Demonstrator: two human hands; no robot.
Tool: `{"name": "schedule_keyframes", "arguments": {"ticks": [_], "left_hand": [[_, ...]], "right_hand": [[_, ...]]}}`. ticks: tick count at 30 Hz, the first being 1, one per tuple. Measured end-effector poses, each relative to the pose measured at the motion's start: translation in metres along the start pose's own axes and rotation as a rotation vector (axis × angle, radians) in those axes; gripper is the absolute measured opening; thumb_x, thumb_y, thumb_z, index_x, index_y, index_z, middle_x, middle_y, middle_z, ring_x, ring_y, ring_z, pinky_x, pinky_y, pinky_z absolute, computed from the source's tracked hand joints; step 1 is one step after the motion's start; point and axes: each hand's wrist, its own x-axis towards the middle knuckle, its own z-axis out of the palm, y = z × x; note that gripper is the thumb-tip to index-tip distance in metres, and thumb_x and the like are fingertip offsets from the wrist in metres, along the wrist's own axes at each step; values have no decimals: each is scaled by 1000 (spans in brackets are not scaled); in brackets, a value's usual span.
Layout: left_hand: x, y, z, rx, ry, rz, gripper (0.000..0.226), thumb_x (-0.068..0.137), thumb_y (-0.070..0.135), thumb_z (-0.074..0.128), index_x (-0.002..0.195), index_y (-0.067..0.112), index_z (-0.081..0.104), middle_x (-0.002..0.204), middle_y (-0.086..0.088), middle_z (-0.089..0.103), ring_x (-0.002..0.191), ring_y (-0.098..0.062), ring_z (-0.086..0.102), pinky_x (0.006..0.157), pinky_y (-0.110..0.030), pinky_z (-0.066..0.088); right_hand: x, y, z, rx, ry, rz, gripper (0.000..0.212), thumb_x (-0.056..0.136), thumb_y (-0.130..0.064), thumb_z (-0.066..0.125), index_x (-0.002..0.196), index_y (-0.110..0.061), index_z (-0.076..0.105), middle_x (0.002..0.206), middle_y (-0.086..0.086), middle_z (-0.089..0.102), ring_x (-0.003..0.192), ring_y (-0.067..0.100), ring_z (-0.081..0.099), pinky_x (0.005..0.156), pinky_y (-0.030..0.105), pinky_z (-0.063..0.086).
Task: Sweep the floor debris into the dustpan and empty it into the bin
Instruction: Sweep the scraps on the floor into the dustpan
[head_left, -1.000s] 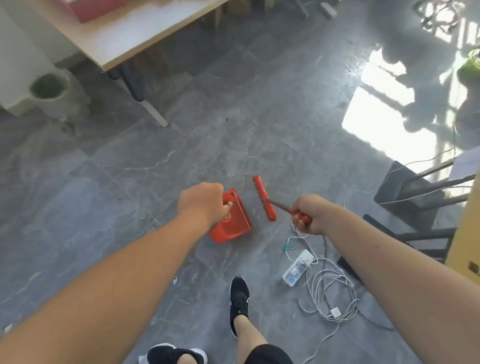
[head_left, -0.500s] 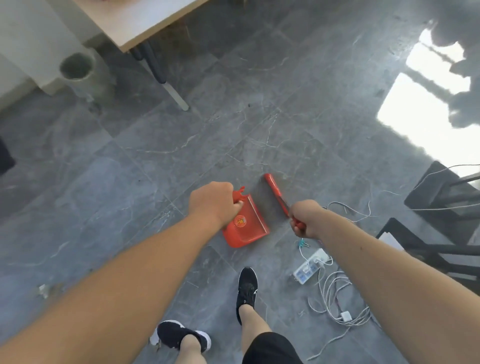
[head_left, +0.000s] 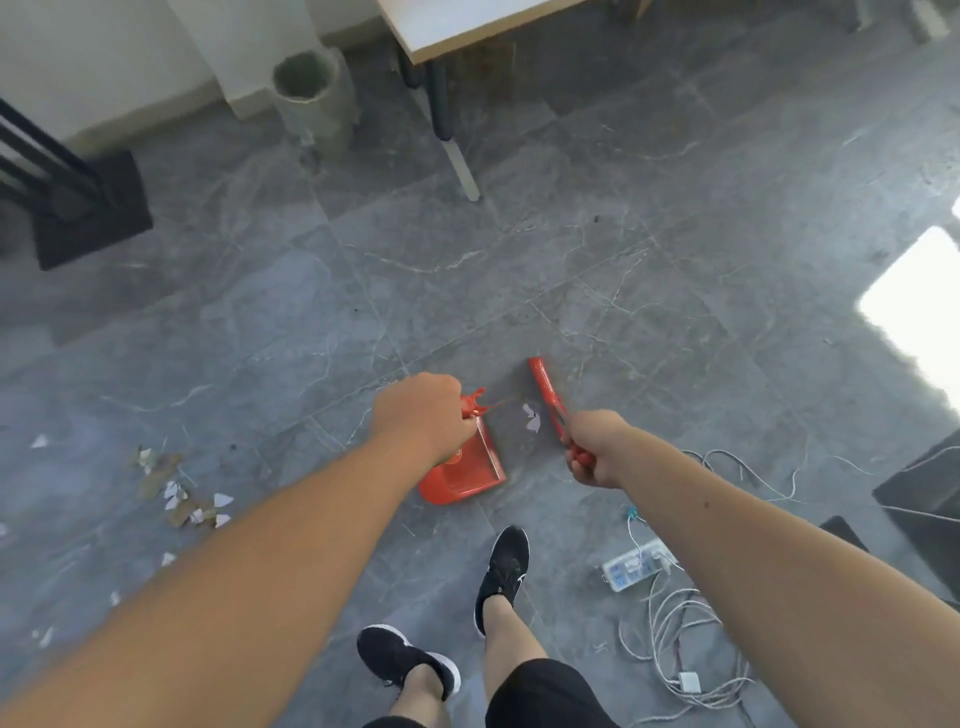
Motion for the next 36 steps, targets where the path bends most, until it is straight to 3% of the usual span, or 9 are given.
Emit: {"name": "schedule_keyframes", "arguments": {"ticks": [4,8,12,23,27,30,36], "left_hand": [[-25,-36,7,-9,18,-21,23,83,46,57,80,24,57,93,-2,67,90,-28,65,67,-33,47],[-56,-79,17,-46,39,-96,29,83,48,58,90,21,65,97,-2,67,94,-27,64,67,-33,44],[-89,-120,23,-74,56,-164,30,84,50,57,87,21,63,96,-3,67,93,-28,65,69,-33,44],[-198,-253,52,-177,101,-433,30,82,51,60,76,23,51,93,-4,67,91,-28,65,67,-32,44],[-234,-296,61,-201,115,-513,29,82,49,61,82,20,60,94,-4,67,91,-28,65,66,-32,41],[-260,-324,70,-227,121,-573,29,83,47,61,87,18,64,93,-4,66,89,-28,64,65,-31,40],[-304,-376,95,-301,171,-667,29,77,48,61,90,22,67,88,-2,67,85,-27,66,66,-32,49]], "right_hand": [[-7,18,33,-55,0,-7,14,91,-6,44,85,-15,53,53,2,42,34,11,35,37,15,36],[-12,36,76,-109,-8,-8,24,86,-1,39,99,-12,55,58,5,42,28,10,34,37,16,38],[-24,52,118,-131,-38,-21,35,83,-1,38,106,-12,60,60,3,43,31,10,37,38,16,37],[-73,114,245,-237,-112,-48,25,87,0,42,102,-13,58,57,4,42,29,10,38,37,15,36],[-81,128,293,-270,-142,-53,30,89,-5,44,109,-17,63,60,3,44,28,9,36,36,15,36],[-91,133,327,-283,-182,-29,20,89,-3,43,99,-16,56,55,2,40,25,8,32,33,14,34],[-105,149,396,-261,-212,-10,28,87,5,29,79,-18,44,60,1,34,24,8,30,31,12,32]]}}
